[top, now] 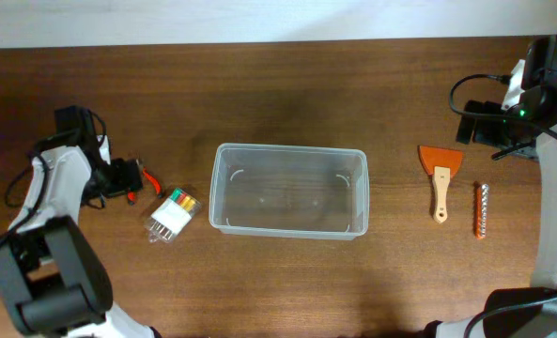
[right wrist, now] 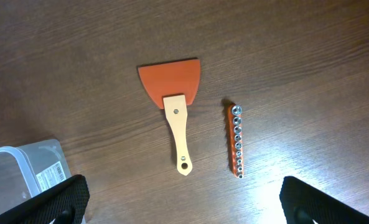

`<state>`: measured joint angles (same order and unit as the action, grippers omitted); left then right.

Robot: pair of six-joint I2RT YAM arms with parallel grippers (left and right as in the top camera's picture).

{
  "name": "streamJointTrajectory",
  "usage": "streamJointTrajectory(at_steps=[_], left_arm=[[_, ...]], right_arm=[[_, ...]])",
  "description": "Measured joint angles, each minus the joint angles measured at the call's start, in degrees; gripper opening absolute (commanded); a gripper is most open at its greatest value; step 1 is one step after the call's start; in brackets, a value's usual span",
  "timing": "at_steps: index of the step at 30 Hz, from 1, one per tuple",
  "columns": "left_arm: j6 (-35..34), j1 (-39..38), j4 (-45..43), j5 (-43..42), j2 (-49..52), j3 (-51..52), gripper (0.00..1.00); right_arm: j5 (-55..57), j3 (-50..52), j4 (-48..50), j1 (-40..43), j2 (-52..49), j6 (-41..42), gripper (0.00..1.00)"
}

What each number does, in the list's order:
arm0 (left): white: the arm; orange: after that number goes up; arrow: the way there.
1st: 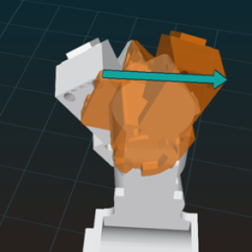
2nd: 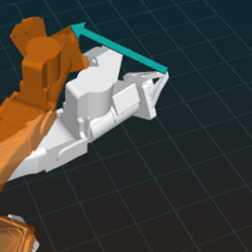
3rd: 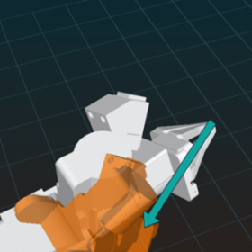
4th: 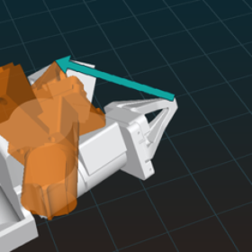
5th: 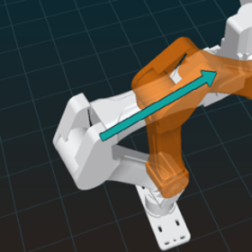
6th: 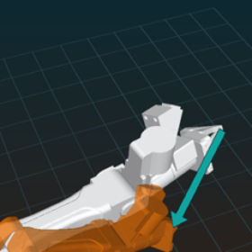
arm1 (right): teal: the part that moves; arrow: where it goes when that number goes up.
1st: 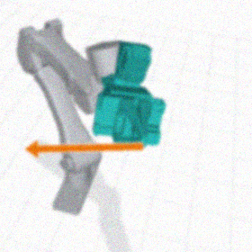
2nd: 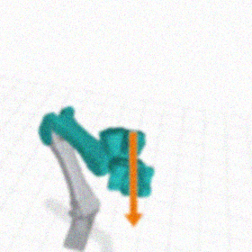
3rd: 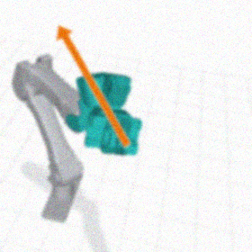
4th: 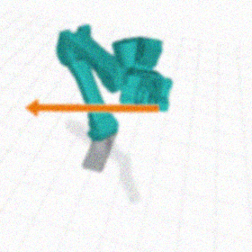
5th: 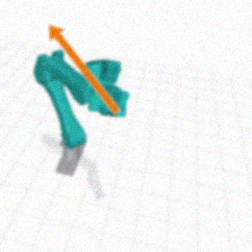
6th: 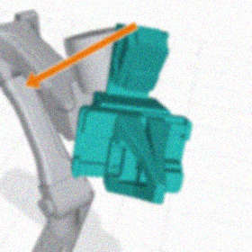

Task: Pack container
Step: 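Release the container and move the left gripper to the red pliers, then grasp the red-handled pliers with the left gripper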

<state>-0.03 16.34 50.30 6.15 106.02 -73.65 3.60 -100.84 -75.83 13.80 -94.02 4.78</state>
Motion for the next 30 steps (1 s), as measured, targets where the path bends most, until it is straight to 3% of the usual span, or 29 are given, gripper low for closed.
streamJointTrajectory(at_steps=[19, 30], left_arm=[[13.9, -0.1, -7.2, -6.2, 7.0, 0.0, 0.99], [16.6, -0.1, -9.2, -7.1, 7.4, 0.0, 1.00]], right_arm=[[0.0, 0.0, 0.0, 0.0, 0.0, 0.0, 0.99], [0.0, 0.0, 0.0, 0.0, 0.0, 0.0, 0.99]])
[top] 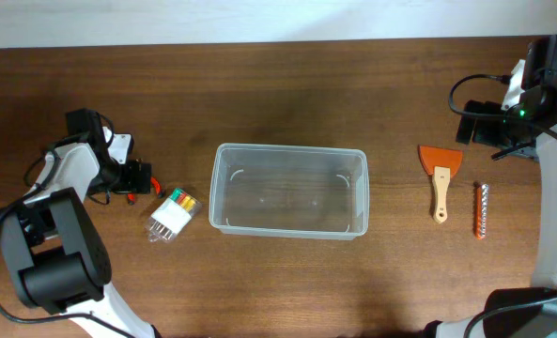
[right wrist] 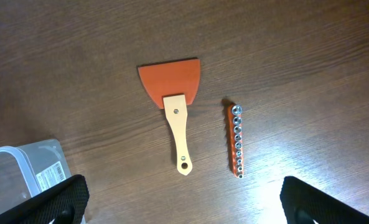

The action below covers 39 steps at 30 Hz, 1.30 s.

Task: Pack container
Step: 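Grasp the red-handled pliers with the left gripper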

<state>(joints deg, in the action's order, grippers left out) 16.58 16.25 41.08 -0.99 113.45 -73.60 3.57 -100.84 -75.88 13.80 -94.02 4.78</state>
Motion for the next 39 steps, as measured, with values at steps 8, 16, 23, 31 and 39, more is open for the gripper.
streamJointTrajectory(at_steps=[8, 16, 23, 31, 39], left_arm=[[0.2, -0.1, 0.7, -0.5, 1.3, -0.9, 1.00], [0.5, 0.0, 0.8, -0.5, 1.4, -1.0, 0.77], [0.6, 0.0, 2.5, -0.3, 1.4, -1.2, 0.58], [0.6, 0.0, 3.3, -0.1, 1.4, -1.2, 0.33], [0.3, 0.0, 3.3, -0.1, 1.4, -1.2, 0.20]], right_arm=[[0.0, 0.0, 0.0, 0.0, 0.0, 0.0, 0.99], [0.0, 0.0, 0.0, 0.0, 0.0, 0.0, 0.99], [0.0, 0.0, 0.0, 0.0, 0.0, 0.0, 0.99], [0.0, 0.0, 0.0, 0.0, 0.0, 0.0, 0.99], [0.0, 0.0, 0.0, 0.0, 0.0, 0.0, 0.99]])
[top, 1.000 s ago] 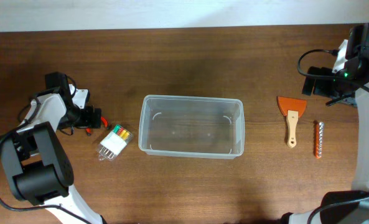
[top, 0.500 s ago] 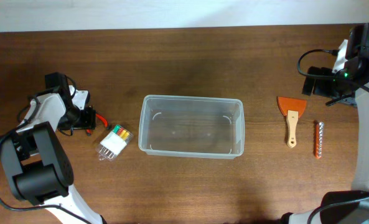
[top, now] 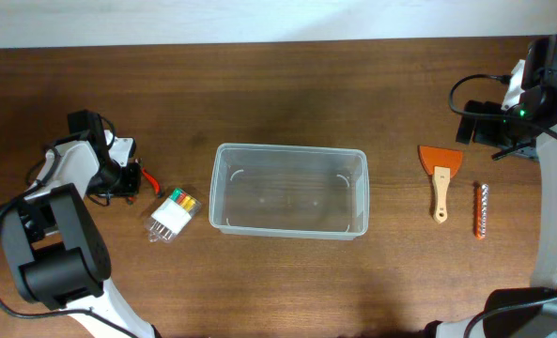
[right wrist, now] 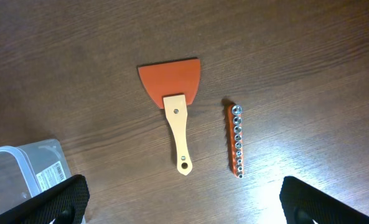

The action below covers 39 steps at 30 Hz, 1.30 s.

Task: Pack container
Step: 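Grasp the red-handled pliers with the left gripper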

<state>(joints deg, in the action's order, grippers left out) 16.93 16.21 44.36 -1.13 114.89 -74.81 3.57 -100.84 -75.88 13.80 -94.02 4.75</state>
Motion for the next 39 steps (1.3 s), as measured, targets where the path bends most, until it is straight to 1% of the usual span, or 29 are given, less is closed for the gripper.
streamJointTrajectory(at_steps=[4, 7, 8, 10, 12, 13, 14, 21, 25, 30, 36, 39], left_arm=[[0.1, 0.0, 0.0, 0.0, 0.0, 0.0, 0.16], [0.0, 0.0, 0.0, 0.0, 0.0, 0.0, 0.09], [0.0, 0.0, 0.1, 0.0, 0.0, 0.0, 0.05], [0.1, 0.0, 0.2, -0.1, 0.0, 0.0, 0.02], [0.0, 0.0, 0.2, -0.2, 0.0, -0.1, 0.02], [0.0, 0.0, 0.2, -0.2, 0.0, -0.1, 0.02], [0.0, 0.0, 0.2, -0.2, 0.0, -0.1, 0.02], [-0.2, 0.0, 0.5, -0.2, 0.1, -0.3, 0.02], [-1.3, 0.0, 2.9, -0.5, 1.1, -2.3, 0.02], [-1.8, 0.0, 9.8, -1.2, 3.3, -8.9, 0.02], [-2.8, -0.2, 19.3, -1.7, 3.7, -23.7, 0.02], [-3.1, -1.4, 25.5, -1.7, 3.7, -31.6, 0.02]], right_arm=[[0.0, 0.0, 0.0, 0.0, 0.0, 0.0, 0.99], [0.0, 0.0, 0.0, 0.0, 0.0, 0.0, 0.99], [0.0, 0.0, 0.0, 0.0, 0.0, 0.0, 0.99], [0.0, 0.0, 0.0, 0.0, 0.0, 0.0, 0.98], [0.0, 0.0, 0.0, 0.0, 0.0, 0.0, 0.99], [0.0, 0.0, 0.0, 0.0, 0.0, 0.0, 0.97], [0.0, 0.0, 0.0, 0.0, 0.0, 0.0, 0.99], [0.0, 0.0, 0.0, 0.0, 0.0, 0.0, 0.99], [0.0, 0.0, -0.1, 0.0, 0.0, 0.0, 0.99], [0.0, 0.0, -0.2, 0.0, 0.0, 0.0, 0.99], [0.0, 0.0, -0.2, 0.0, 0.0, 0.0, 0.99], [0.0, 0.0, -0.2, 0.0, 0.0, 0.0, 0.99]])
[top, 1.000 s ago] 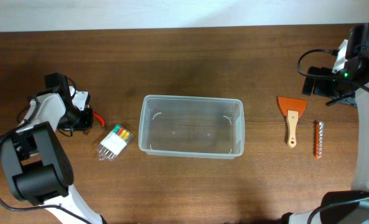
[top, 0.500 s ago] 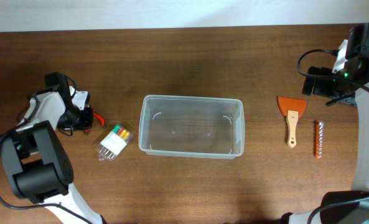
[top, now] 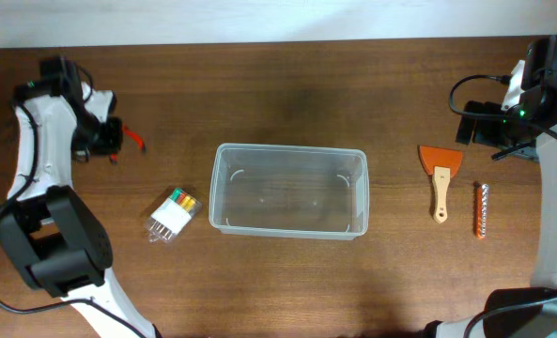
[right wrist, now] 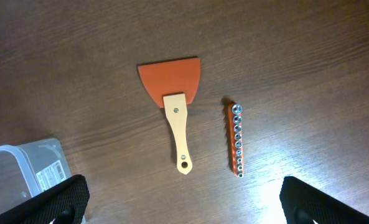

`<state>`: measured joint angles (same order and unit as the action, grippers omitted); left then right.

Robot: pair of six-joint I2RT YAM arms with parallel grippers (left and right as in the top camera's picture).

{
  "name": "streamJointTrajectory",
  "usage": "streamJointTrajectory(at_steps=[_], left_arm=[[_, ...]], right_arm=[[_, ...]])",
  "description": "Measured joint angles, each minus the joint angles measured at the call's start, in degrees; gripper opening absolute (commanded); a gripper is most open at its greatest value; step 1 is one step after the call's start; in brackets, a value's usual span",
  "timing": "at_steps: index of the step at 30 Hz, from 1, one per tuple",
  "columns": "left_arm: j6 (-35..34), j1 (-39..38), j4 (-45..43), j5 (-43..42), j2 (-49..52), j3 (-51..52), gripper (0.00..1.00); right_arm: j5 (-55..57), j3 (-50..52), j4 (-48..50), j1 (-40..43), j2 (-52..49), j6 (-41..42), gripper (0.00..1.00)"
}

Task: Pack container
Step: 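Grasp the red-handled pliers with the left gripper, then carry the pliers over the container and drop them inside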

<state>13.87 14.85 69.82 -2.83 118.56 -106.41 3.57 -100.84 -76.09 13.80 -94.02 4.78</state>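
A clear plastic container [top: 287, 148] stands mid-table. Left of it lies a pack of coloured markers [top: 172, 214]. My left gripper [top: 109, 138] is at the far left, further back than the markers, shut on a small red-handled tool [top: 135, 143] whose red end sticks out to the right. An orange scraper with a wooden handle [right wrist: 175, 112] and an orange socket rail [right wrist: 236, 140] lie right of the container. High above them my right gripper [right wrist: 184, 208] hangs wide open and holds nothing.
The container's corner [right wrist: 22, 168] shows at the lower left of the right wrist view. The scraper [top: 440, 174] and the rail [top: 482, 208] lie side by side about a hand's width apart. The table's back edge [top: 259, 41] meets a white wall.
My left gripper has moved from beside the marker pack to further back and left, and the red-handled tool has gone with it. The right arm, scraper and rail have not moved.
My left gripper was at the red-handled tool just left of the marker pack, and stayed around it with small shifts at the two later moments. Now the tool is away from that spot, in the gripper. The right gripper stayed open over the scraper throughout.
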Motion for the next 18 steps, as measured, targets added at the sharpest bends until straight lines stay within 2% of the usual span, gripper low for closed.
streamJointTrajectory(at_steps=[3, 7, 12, 18], left_arm=[[0.1, -2.7, 5.9, -0.1, 0.0, -6.3, 0.02], [1.6, -10.3, 14.6, -0.4, 0.0, -14.2, 0.02], [7.8, -23.3, 17.8, -0.6, 0.0, -20.2, 0.02], [16.7, -36.1, 18.7, -1.4, 0.0, -19.8, 0.02]], right_arm=[[0.0, 0.0, 0.2, 0.0, 0.0, 0.0, 0.99], [0.0, 0.0, 0.6, 0.0, 0.0, -0.1, 0.99], [0.0, 0.0, 1.1, 0.0, 0.0, -0.1, 0.99], [0.0, 0.0, 1.1, 0.0, 0.0, -0.1, 0.99]])
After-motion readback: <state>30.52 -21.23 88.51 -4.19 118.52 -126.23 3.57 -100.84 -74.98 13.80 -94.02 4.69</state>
